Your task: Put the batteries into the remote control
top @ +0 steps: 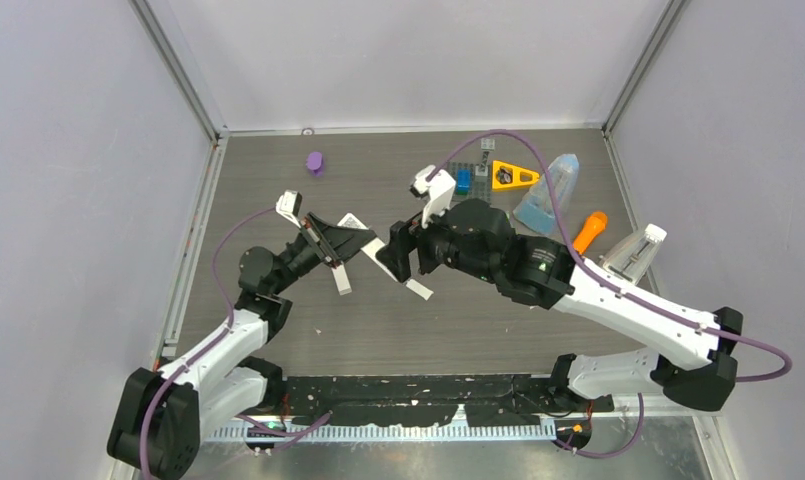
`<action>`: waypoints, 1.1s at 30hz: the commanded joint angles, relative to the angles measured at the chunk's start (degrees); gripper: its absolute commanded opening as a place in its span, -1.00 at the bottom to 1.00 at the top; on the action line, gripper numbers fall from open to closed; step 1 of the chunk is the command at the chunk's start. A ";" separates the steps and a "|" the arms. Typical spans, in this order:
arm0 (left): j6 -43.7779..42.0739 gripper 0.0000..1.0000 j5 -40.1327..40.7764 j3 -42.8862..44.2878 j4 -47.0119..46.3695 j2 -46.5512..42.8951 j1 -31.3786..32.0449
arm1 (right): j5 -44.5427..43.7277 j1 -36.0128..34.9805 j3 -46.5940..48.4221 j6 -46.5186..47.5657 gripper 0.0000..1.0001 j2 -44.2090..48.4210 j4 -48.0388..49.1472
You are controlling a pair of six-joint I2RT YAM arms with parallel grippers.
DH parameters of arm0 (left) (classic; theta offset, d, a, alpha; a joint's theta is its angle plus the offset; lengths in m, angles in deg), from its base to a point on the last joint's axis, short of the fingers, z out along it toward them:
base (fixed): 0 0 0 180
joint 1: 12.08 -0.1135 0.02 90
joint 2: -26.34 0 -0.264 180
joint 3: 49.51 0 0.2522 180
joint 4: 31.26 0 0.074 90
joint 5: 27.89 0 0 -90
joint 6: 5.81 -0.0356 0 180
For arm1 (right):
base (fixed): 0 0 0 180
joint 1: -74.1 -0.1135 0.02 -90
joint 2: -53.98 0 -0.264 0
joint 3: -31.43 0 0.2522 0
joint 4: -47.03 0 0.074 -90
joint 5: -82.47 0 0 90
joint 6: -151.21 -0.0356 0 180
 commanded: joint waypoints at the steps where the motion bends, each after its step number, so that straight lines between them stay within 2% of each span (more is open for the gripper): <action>1: -2.44 -1.00 0.67 0.21 -0.28 -2.39 -0.17 | -6.35 1.69 1.27 -15.52 0.76 4.58 0.71; 4: -3.01 -1.00 1.29 0.43 0.60 -3.15 -0.21 | -3.17 4.63 -1.78 -28.66 0.91 5.73 -0.13; 6: -3.13 -1.00 1.53 0.76 0.72 -3.47 -0.16 | 1.11 5.31 -3.89 -34.10 0.99 5.82 1.63; 7: -3.22 -1.00 1.66 1.02 0.88 -3.53 -0.17 | 3.47 5.37 -5.28 -35.97 0.93 5.76 2.50; 12: -2.97 -1.00 2.41 1.89 1.53 -4.01 -0.17 | 7.71 5.50 -11.24 -47.72 0.91 6.09 10.54; 22: -2.11 -1.00 4.91 2.02 2.17 -5.11 -0.17 | 11.40 5.50 -13.95 -53.07 0.92 3.96 15.04; 29: -2.61 -1.00 4.58 2.29 -0.38 -3.97 -0.17 | 7.23 5.52 -15.93 -58.21 0.99 3.85 16.48; 33: -2.53 -1.00 4.49 1.94 -2.11 -3.63 -0.17 | 6.59 5.52 -15.91 -59.65 0.85 3.33 16.53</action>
